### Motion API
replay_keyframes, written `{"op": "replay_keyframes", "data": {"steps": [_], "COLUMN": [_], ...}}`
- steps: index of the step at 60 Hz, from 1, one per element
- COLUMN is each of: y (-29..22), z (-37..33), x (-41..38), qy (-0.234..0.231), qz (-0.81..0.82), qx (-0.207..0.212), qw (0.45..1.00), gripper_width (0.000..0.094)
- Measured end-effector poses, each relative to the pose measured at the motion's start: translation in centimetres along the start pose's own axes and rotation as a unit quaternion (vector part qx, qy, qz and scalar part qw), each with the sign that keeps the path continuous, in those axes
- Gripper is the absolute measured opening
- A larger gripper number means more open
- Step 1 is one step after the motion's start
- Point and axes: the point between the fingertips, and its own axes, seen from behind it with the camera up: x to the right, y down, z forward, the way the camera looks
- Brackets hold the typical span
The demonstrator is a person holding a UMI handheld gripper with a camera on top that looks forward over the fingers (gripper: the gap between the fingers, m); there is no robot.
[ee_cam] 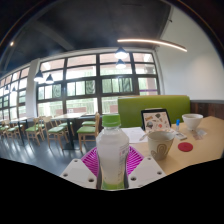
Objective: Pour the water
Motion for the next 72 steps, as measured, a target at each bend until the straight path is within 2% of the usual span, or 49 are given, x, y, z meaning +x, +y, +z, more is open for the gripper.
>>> {"op": "replay_keyframes", "data": {"steps": [8, 11, 14, 17, 24, 31, 32, 34, 43, 50, 57, 58, 63, 67, 69, 70, 72], "y": [-2.7, -4.5, -5.7, -7.8, -8.8, -8.9, -9.9, -10.1, -9.2, -8.9, -9.2, -9.2, -9.8, -12.3, -14.2, -14.4, -16.2], "z": [1.9, 2.8, 4.5, 5.0, 8.4, 10.3, 8.3, 9.4, 9.8, 8.3, 9.5, 7.5, 9.5, 8.7, 8.3, 6.8, 6.9], "x": [-0.3, -0.5, 1.1, 1.8, 6.5, 10.4, 8.9, 9.4, 9.1, 9.0, 9.4, 8.7, 9.4, 8.4, 7.9, 7.4, 7.8], "qy": [-0.025, -0.030, -0.055, -0.065, -0.089, -0.107, -0.098, -0.103, -0.098, -0.096, -0.095, -0.097, -0.104, -0.133, -0.158, -0.184, -0.196], "qz": [0.130, 0.211, 0.310, 0.411, 0.592, 0.756, 0.778, 0.805, 0.860, 0.875, 0.878, 0.879, 0.878, 0.849, 0.815, 0.788, 0.735], "qx": [0.003, 0.010, 0.023, 0.027, 0.045, 0.061, 0.064, 0.066, 0.052, 0.057, 0.057, 0.057, 0.055, 0.053, 0.057, 0.063, 0.077], "qw": [0.991, 0.977, 0.949, 0.909, 0.800, 0.643, 0.617, 0.581, 0.499, 0.471, 0.466, 0.464, 0.464, 0.508, 0.554, 0.584, 0.645], "gripper_width": [0.0298, 0.0298, 0.0299, 0.0299, 0.0295, 0.0298, 0.0297, 0.0296, 0.0301, 0.0301, 0.0300, 0.0301, 0.0300, 0.0297, 0.0299, 0.0299, 0.0300]}}
